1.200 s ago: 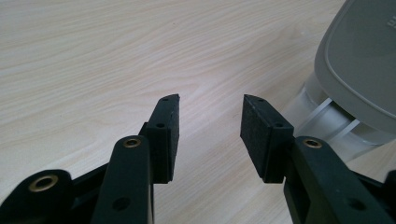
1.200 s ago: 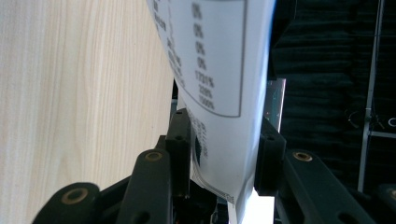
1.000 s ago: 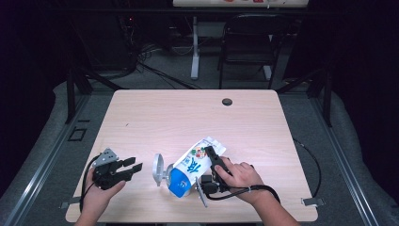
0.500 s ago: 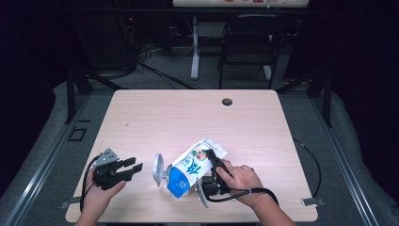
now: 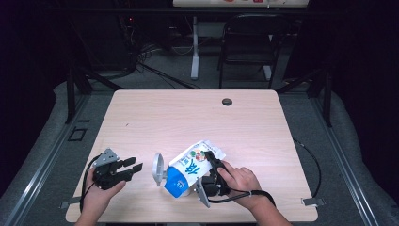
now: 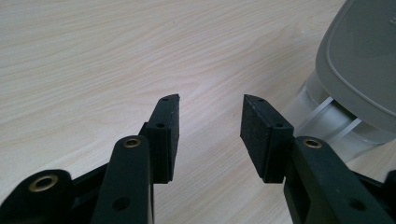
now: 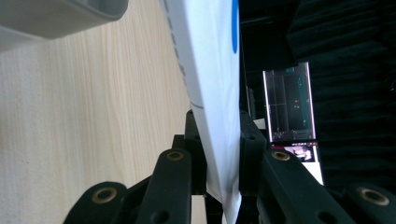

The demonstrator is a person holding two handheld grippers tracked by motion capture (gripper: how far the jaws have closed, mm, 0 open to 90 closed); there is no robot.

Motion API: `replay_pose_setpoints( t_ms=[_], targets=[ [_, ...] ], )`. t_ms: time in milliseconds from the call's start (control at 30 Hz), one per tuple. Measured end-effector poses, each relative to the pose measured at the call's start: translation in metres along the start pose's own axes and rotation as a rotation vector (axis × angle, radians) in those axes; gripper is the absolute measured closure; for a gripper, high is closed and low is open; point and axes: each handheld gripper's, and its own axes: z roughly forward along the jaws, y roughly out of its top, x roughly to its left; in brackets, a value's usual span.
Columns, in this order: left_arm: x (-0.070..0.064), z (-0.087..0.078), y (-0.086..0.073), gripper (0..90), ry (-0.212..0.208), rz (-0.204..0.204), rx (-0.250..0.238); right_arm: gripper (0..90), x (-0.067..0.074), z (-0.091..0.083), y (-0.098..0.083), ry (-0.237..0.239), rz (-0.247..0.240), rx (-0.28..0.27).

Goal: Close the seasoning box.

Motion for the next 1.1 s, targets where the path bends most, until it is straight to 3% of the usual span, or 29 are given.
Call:
replay_pose_setpoints(
  t_ms=[300,633,1100],
  targets=[
    [-0.0002,0.001,-0.0007,57.8,0.003,-0.001,-0.001,80.4,0.0054,-0.003,-0.0035,0.027,0.071,0.007],
    [-0.0007,0.0024,-0.0011,57.8,0.0,0.002,0.008,82.4,0.0037,-0.0031,-0.0088,0.06,0.252,-0.017],
    [-0.0006,0.002,-0.0012,57.8,0.0,0.001,0.006,86.8,0.0066,-0.0048,-0.0046,0.102,0.313,-0.019]
  ],
)
